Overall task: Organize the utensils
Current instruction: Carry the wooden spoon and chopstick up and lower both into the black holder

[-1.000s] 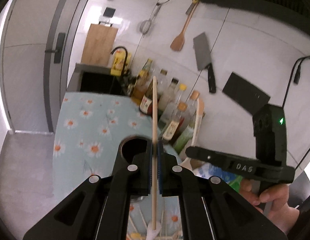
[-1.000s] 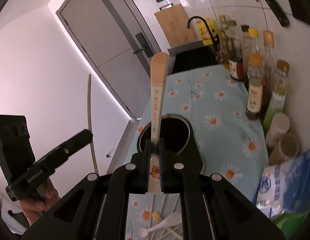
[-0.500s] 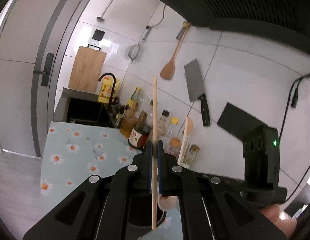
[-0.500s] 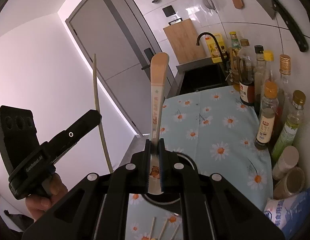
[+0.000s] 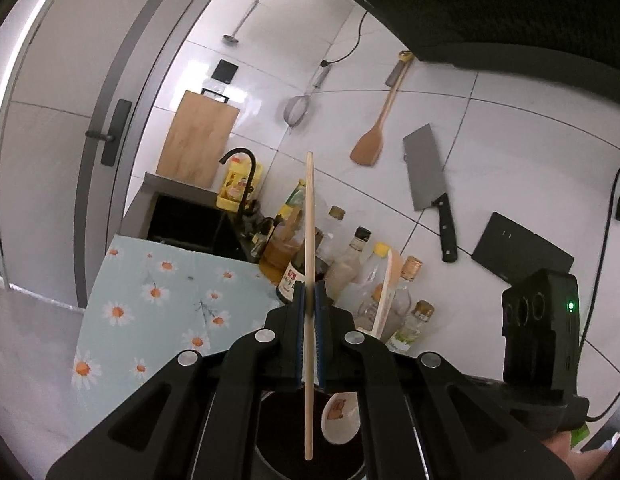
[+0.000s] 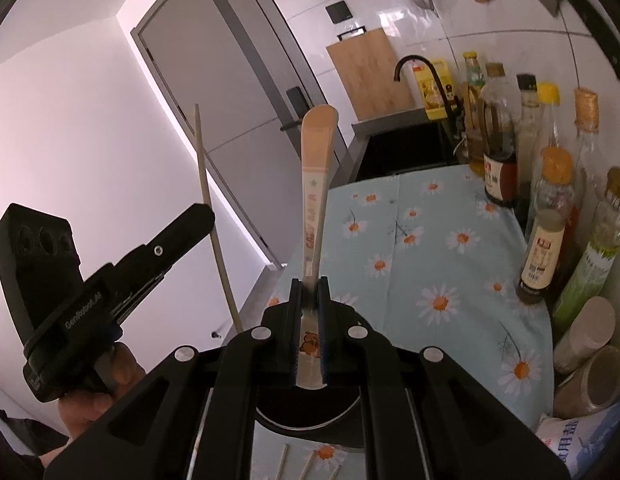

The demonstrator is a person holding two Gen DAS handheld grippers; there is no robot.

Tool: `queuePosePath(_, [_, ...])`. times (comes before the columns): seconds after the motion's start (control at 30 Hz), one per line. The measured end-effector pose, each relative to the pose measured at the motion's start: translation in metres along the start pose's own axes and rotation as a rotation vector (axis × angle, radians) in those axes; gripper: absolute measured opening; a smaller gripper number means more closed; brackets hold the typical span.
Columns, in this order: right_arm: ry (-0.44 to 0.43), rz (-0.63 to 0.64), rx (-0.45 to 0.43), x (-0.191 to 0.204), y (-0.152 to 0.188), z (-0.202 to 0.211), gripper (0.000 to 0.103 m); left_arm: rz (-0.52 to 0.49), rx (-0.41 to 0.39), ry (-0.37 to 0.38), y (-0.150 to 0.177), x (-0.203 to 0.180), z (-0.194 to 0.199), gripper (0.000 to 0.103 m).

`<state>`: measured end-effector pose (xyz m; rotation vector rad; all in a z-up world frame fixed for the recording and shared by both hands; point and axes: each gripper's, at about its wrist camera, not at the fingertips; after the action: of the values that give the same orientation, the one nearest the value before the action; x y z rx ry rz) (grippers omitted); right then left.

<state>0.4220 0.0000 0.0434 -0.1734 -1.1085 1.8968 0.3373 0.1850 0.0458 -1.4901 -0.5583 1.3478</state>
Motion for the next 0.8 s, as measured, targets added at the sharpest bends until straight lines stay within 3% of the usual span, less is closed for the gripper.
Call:
queuePosePath(0.5, [0.012,0.002,0.099,0.003,0.025,-0.02,0.009,0.026,0.081,-0.031,0.03,0.006,-0.006,0.004])
queuePosePath(0.57, [0.017,0.004,0.095,0.004,0.025,-0.018,0.015,0.038,0.099,-0.04,0.031,0.006,-0.007,0.004])
queuePosePath(0.8, [0.008,-0.032,0.054,0.001,0.019,-0.004,0.016,0.026,0.125,-0.06,0.03,0.003,-0.003,0.005])
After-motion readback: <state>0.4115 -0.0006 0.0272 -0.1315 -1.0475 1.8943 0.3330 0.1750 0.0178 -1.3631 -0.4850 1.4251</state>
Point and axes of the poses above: each gripper's, at about its wrist camera, not at the fingertips, and z roughly against the way its jaws point, x to its left, y to its underside, and after that the axes turned 14 degrees about y, right-handed
